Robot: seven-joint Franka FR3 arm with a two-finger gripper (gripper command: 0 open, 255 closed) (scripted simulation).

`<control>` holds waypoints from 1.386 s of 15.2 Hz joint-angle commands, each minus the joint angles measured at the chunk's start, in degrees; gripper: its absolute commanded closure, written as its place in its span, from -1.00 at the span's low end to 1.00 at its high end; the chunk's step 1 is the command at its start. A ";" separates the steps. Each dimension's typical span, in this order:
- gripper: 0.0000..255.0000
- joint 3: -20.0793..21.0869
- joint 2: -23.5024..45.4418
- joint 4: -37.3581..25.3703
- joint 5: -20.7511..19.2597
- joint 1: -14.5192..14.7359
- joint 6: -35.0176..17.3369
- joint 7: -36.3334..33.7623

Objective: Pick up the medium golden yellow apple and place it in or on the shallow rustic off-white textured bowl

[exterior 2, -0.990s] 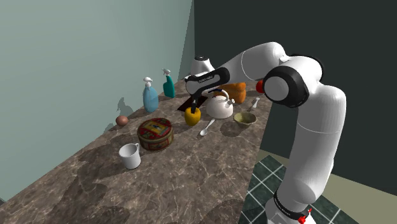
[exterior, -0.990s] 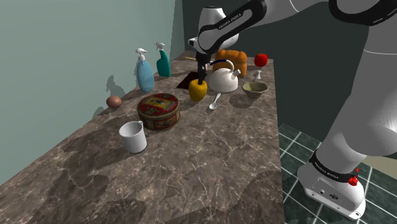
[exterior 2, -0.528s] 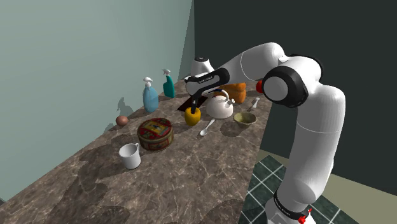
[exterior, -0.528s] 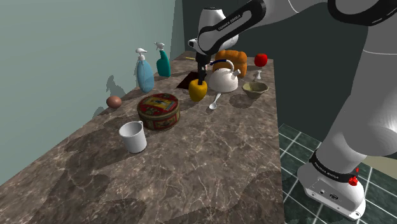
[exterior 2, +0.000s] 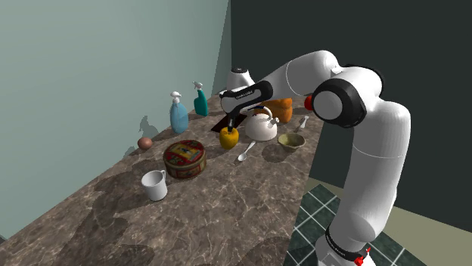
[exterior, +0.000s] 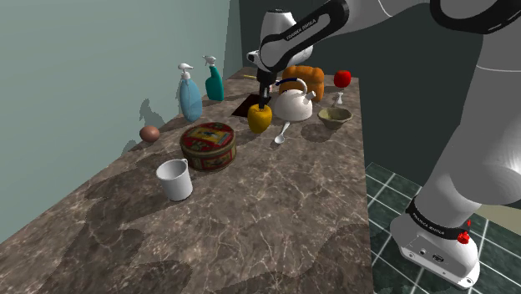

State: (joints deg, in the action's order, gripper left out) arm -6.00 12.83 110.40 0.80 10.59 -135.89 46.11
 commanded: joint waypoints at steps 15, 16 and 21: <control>1.00 -0.12 -3.46 -5.69 -0.50 0.11 9.14 -0.25; 1.00 -0.12 -3.65 -6.22 -0.52 0.12 9.86 -0.26; 1.00 -0.14 -4.43 -9.09 -0.62 0.13 13.50 -0.29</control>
State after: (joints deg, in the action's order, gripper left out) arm -6.12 8.58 101.86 0.20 10.73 -123.13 45.80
